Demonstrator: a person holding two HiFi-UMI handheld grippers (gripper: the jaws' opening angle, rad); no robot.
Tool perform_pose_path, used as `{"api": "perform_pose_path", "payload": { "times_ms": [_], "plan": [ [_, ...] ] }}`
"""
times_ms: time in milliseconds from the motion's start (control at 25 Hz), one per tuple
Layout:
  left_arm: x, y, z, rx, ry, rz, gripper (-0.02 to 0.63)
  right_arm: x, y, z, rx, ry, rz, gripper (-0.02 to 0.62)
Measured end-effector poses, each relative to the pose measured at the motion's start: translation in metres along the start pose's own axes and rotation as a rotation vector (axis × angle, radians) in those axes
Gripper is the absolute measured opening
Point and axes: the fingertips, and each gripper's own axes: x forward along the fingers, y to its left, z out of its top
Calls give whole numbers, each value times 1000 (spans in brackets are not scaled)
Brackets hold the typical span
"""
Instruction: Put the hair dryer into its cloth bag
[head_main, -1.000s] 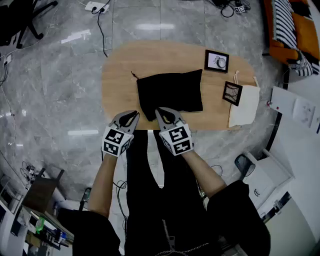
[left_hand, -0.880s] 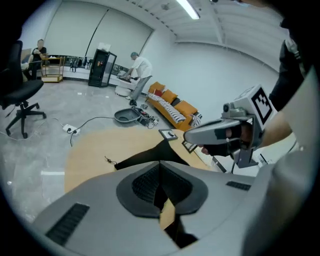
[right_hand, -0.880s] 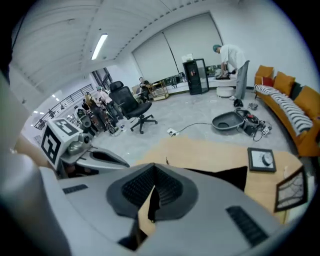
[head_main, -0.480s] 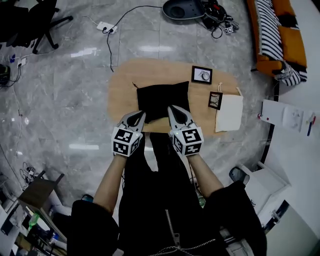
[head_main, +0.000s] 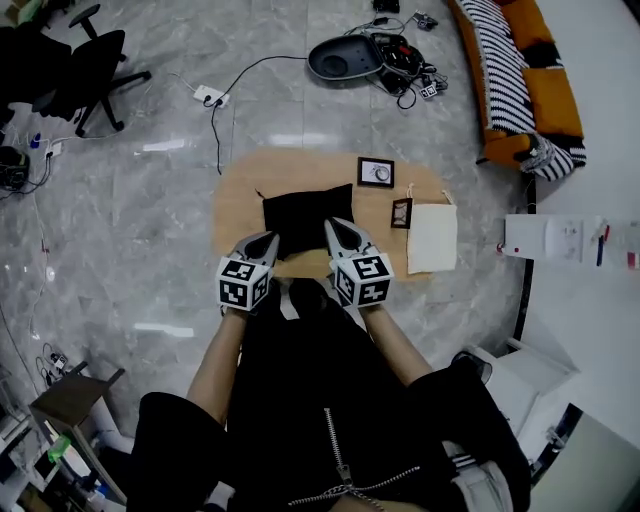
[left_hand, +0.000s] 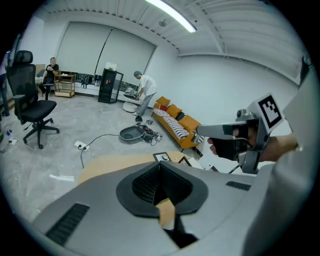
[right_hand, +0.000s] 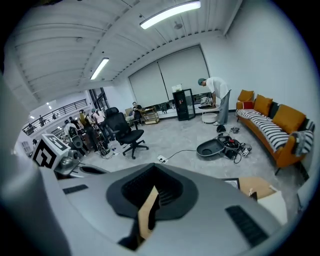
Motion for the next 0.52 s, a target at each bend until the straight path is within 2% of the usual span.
{"api": "perform_pose_path", "payload": {
  "times_ms": [160, 360, 520],
  "plan": [
    [2, -8, 17, -4, -27, -2, 15, -7, -1, 17, -17, -28, 3, 9],
    [1, -17, 28, 31, -32, 11, 15, -19, -9, 23, -14, -58, -3, 9],
    [-8, -23, 34, -13, -68, 27, 15, -31, -12, 16, -9, -54, -7, 9]
  ]
}}
